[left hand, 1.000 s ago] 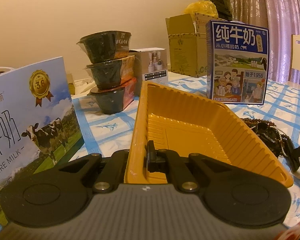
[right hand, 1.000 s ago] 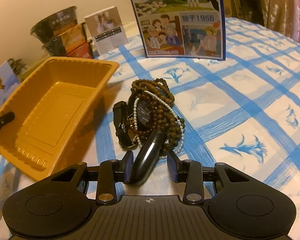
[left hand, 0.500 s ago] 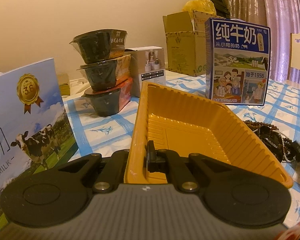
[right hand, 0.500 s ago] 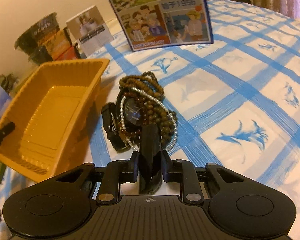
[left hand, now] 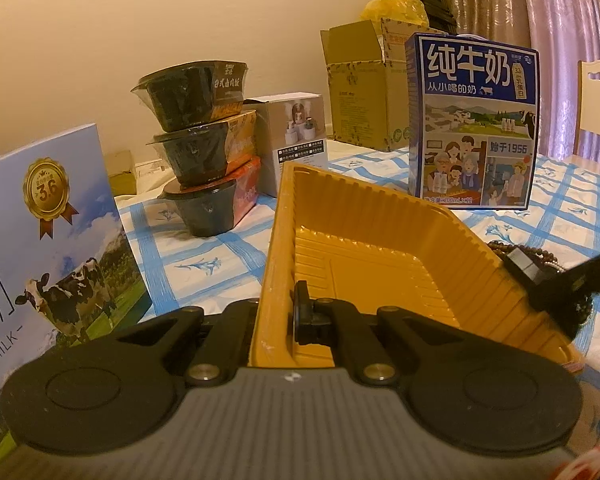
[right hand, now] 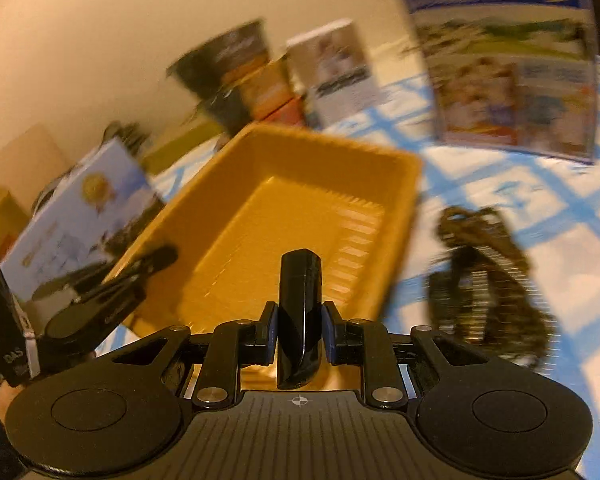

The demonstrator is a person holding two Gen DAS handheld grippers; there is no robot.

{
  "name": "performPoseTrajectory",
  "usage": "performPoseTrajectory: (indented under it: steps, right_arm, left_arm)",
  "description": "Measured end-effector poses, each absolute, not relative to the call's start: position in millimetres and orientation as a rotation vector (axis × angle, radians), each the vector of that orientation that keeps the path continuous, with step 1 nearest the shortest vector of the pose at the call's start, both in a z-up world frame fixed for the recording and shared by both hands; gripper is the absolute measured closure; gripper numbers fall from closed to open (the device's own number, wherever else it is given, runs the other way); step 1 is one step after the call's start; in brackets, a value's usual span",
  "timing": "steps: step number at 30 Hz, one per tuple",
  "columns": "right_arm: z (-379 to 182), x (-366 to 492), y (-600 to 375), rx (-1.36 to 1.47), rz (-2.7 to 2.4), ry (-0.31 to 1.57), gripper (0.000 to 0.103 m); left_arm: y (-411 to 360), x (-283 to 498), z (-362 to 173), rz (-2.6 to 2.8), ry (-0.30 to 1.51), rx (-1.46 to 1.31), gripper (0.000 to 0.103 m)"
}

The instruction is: Organize jewelry

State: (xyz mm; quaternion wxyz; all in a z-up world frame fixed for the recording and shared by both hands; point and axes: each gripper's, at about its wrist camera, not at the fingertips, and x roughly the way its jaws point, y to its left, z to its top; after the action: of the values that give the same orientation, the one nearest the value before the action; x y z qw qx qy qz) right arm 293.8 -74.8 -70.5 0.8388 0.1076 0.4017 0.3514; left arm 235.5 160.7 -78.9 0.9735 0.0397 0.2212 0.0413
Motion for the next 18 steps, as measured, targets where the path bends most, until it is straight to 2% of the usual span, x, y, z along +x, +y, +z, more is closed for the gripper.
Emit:
performPoseTrajectory:
  steps: [9, 16, 18]
  right_arm:
    - [-95, 297, -42, 0.202, 0.729, 0.917, 0.08]
    - [-101, 293, -36, 0.168, 0.734, 0.896, 0.08]
    - [-99, 291, -36, 0.158, 0.74, 0.887, 0.068]
  left_arm:
    - [160, 235, -78, 0.078, 0.452, 0.089, 0.101]
    - [159, 233, -78, 0.088, 0.454, 0.084, 0.101]
    - [159, 232, -77, 0.091, 0.456, 0.083, 0.101]
